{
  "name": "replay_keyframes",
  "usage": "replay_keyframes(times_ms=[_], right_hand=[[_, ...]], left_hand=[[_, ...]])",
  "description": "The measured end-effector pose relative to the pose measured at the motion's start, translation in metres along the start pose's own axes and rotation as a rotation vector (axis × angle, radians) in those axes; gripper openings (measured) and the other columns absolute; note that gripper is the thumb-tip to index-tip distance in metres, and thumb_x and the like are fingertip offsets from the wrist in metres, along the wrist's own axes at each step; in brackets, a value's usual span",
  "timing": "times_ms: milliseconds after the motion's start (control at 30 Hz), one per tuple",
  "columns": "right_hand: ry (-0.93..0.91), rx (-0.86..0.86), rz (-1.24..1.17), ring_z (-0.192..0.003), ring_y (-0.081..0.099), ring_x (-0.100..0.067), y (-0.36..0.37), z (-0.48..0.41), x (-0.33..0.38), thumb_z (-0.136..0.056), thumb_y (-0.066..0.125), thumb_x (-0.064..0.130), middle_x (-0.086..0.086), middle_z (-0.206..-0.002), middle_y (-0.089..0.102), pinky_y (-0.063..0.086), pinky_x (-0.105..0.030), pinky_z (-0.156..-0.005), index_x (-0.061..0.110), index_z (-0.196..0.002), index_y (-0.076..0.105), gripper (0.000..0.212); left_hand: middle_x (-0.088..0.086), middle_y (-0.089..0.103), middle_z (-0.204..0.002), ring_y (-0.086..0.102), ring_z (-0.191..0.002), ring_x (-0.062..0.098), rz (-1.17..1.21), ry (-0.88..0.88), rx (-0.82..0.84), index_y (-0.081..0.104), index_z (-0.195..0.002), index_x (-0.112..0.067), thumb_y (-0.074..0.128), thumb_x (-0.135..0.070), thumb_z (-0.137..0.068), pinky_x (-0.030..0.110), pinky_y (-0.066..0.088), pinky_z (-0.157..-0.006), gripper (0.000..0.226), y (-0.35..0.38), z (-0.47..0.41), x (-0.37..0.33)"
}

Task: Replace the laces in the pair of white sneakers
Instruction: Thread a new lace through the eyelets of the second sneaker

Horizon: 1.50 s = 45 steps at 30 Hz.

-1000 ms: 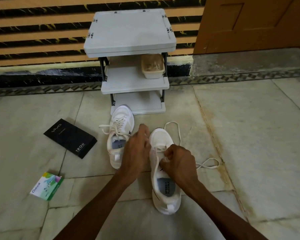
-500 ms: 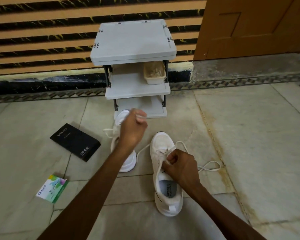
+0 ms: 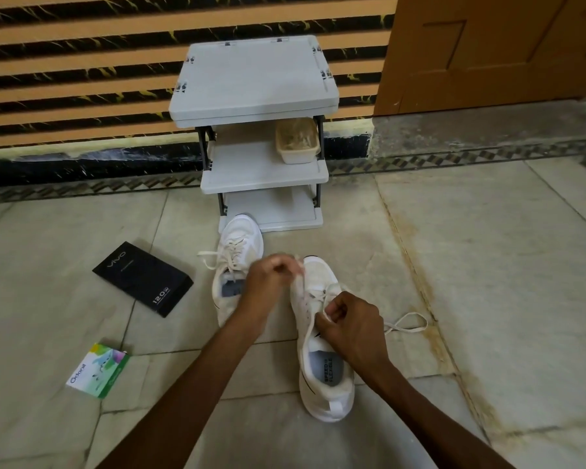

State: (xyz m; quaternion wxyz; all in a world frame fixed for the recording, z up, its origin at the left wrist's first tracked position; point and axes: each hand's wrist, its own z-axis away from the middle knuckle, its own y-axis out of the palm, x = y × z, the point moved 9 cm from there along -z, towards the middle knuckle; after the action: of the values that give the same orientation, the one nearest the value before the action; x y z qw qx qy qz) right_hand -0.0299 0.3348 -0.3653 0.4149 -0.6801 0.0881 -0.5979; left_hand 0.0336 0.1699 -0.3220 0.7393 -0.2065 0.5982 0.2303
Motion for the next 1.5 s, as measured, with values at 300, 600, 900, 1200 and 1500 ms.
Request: replay_keyframes(times_ms=[300, 600, 900, 1200, 1500], right_hand=[[0.001, -0.008, -0.003, -0.059, 0.059, -0.004, 0.001, 0.000, 0.001, -0.071, 0.074, 0.034, 0.009, -0.062, 0.063, 0.051, -0.026, -0.063, 0.023, -0.071, 0.063, 0.016], [-0.006, -0.022, -0.035, -0.060, 0.060, -0.005, -0.001, 0.002, 0.001, -0.072, 0.074, 0.031, 0.008, -0.063, 0.063, 0.053, -0.028, -0.063, 0.022, -0.071, 0.063, 0.015], [-0.011, -0.025, 0.002, -0.056, 0.058, -0.002, 0.005, 0.001, 0.002, -0.072, 0.073, 0.035, 0.011, -0.060, 0.061, 0.049, -0.021, -0.057, 0.026, -0.069, 0.060, 0.016], [-0.018, 0.056, -0.176, -0.071, 0.065, -0.003, -0.020, -0.027, 0.023, -0.092, 0.062, 0.033, 0.010, -0.081, 0.070, 0.052, -0.029, -0.070, 0.022, -0.084, 0.069, 0.016], [-0.248, 0.111, -0.403, -0.077, 0.064, -0.005, -0.066, -0.047, 0.108, -0.085, 0.066, 0.001, 0.013, -0.120, 0.062, 0.052, -0.021, -0.067, 0.029, -0.126, 0.057, 0.050]], left_hand=[[0.003, 0.072, -0.086, 0.062, -0.068, 0.014, -0.642, 0.031, -0.064, 0.075, -0.095, -0.013, 0.058, -0.018, -0.095, 0.024, 0.051, -0.061, 0.018, -0.016, -0.015, -0.033], [-0.012, 0.062, -0.063, 0.054, -0.066, 0.005, 0.126, -0.018, 0.045, 0.064, -0.065, -0.021, 0.049, 0.001, -0.095, 0.025, 0.037, -0.071, 0.040, -0.012, -0.014, -0.017], [-0.009, 0.059, -0.059, 0.057, -0.063, 0.009, 0.005, -0.028, 0.119, 0.067, -0.059, -0.024, 0.049, -0.022, -0.101, 0.033, 0.044, -0.080, 0.046, 0.002, 0.000, -0.041], [-0.003, 0.069, -0.093, 0.062, -0.087, 0.011, -0.752, 0.426, -0.140, 0.074, -0.089, -0.017, 0.067, -0.012, -0.090, 0.026, 0.049, -0.080, 0.008, -0.015, 0.017, -0.106], [0.004, 0.065, -0.079, 0.061, -0.067, 0.014, 0.203, 0.149, 0.127, 0.067, -0.096, -0.008, 0.051, -0.008, -0.098, 0.020, 0.050, -0.062, 0.016, -0.011, 0.012, -0.109]])
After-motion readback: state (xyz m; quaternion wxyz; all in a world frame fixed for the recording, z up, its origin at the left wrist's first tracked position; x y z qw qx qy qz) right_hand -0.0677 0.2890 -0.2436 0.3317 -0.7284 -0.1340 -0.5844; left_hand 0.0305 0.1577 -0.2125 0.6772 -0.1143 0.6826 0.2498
